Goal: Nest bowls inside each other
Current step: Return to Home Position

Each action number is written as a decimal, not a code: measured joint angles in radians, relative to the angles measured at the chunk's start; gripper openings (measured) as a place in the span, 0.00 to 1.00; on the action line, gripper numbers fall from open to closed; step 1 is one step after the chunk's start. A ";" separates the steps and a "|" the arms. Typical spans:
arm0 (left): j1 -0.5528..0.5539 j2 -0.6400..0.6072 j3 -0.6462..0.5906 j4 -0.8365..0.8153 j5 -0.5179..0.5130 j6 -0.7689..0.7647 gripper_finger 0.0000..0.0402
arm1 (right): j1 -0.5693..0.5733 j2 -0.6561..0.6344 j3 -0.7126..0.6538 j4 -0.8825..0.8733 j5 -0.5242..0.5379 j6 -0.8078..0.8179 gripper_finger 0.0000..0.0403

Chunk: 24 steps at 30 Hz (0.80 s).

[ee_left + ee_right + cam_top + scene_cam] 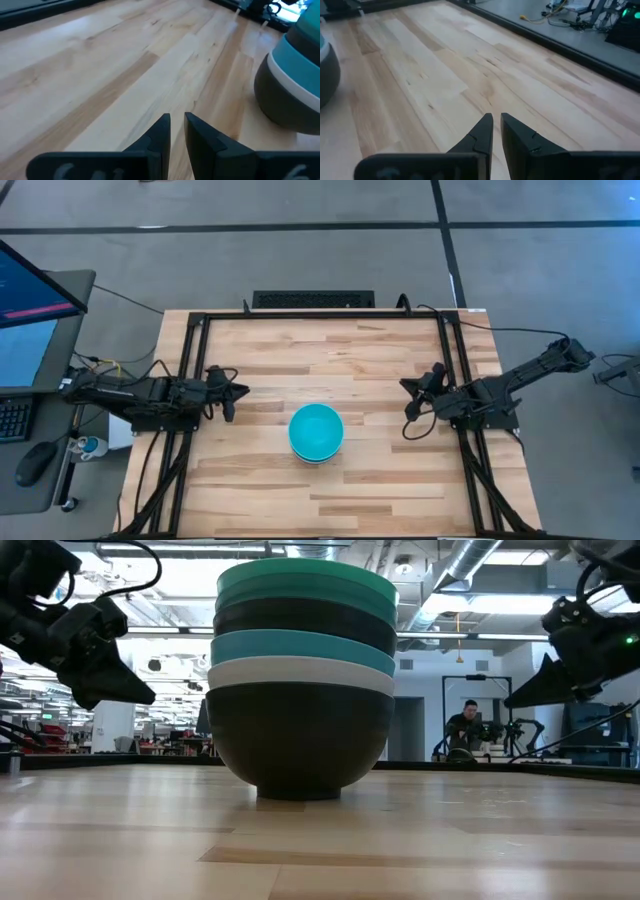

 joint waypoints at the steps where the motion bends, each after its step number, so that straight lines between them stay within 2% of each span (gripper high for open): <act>1: 0.000 0.000 0.000 -0.002 0.000 0.001 0.11 | 0.000 0.000 0.000 -0.014 0.001 0.015 0.15; 5: 0.000 0.000 0.000 -0.005 0.000 0.011 0.11 | 0.000 0.000 -0.001 -0.063 0.012 0.039 0.15; 10: 0.000 0.000 0.000 -0.007 0.000 0.015 0.11 | 0.000 0.000 -0.004 -0.089 0.077 0.039 0.15; 16: 0.000 0.000 0.000 -0.008 0.001 0.012 0.11 | 0.023 0.011 -0.073 0.039 0.079 0.040 0.15; 24: 0.000 0.000 0.000 -0.004 -0.002 0.010 0.11 | 0.070 0.013 -0.073 0.053 0.126 -0.011 0.15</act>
